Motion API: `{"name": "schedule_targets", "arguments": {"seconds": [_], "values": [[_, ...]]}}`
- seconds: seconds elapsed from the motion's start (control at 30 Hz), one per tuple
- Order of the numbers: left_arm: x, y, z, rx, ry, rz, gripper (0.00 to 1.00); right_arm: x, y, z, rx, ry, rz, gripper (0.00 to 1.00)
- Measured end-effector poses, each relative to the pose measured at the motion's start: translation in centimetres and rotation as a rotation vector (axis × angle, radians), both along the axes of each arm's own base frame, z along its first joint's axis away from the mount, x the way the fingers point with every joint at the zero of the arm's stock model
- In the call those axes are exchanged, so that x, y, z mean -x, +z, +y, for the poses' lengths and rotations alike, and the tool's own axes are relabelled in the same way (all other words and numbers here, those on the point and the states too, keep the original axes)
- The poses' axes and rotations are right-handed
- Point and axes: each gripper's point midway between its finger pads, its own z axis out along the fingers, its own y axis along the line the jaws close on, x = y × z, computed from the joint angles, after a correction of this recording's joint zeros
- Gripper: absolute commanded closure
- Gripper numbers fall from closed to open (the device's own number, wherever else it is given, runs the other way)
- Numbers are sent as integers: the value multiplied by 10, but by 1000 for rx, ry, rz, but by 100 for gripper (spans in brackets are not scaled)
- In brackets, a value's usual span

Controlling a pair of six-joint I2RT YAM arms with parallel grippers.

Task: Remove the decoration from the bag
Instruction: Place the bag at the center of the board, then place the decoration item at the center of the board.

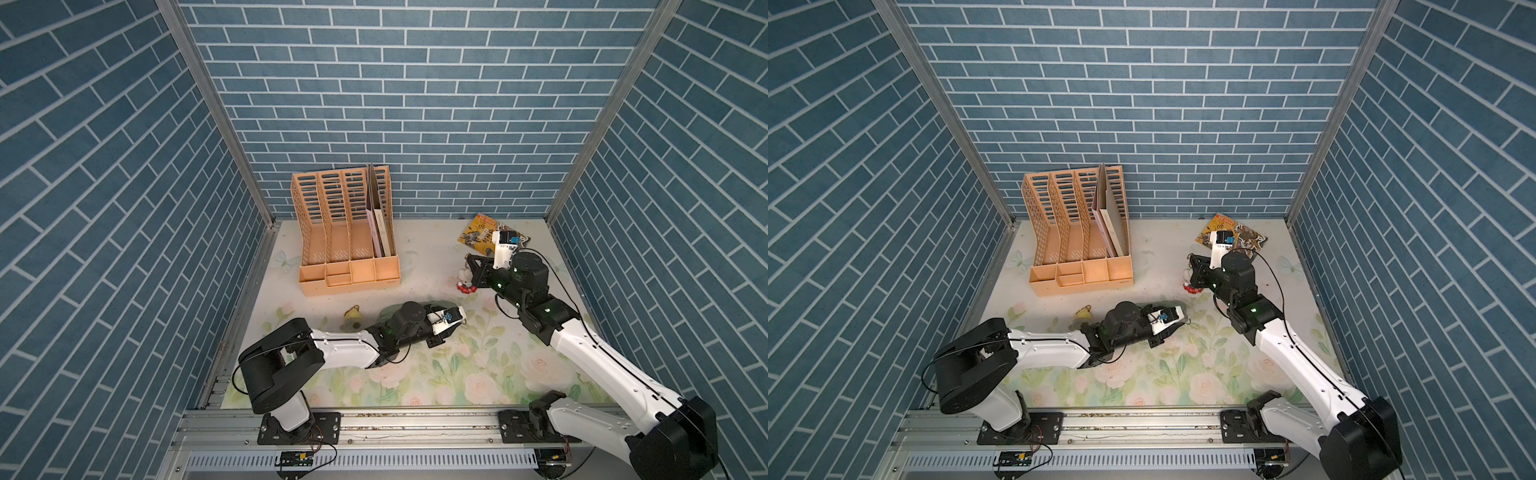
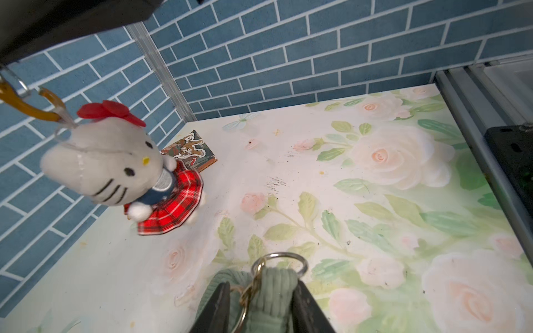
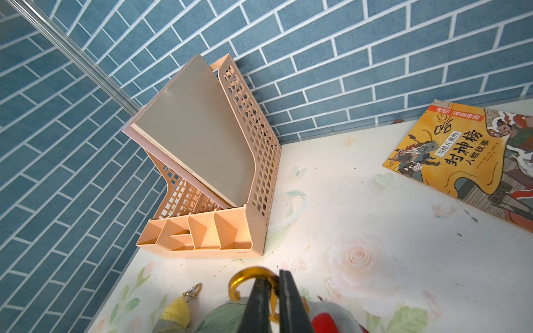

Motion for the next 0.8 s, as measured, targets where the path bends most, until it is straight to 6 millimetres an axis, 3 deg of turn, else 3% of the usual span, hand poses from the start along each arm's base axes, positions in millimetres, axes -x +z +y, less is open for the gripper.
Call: {"name": "schedule_targets", "arguments": {"seconds": [0.13, 0.37, 0.63, 0.8], "values": [[-6, 10, 7, 31, 17, 34, 46, 0, 3, 1, -8, 5, -9, 89], [-16, 56, 28, 167, 45, 44, 44, 6, 10, 5, -37, 37, -15, 88], [-27, 101, 4, 327, 13, 54, 45, 14, 17, 13, -109, 86, 11, 88], [-38, 112, 2, 381, 27, 62, 47, 18, 19, 18, -150, 111, 30, 88]]}}
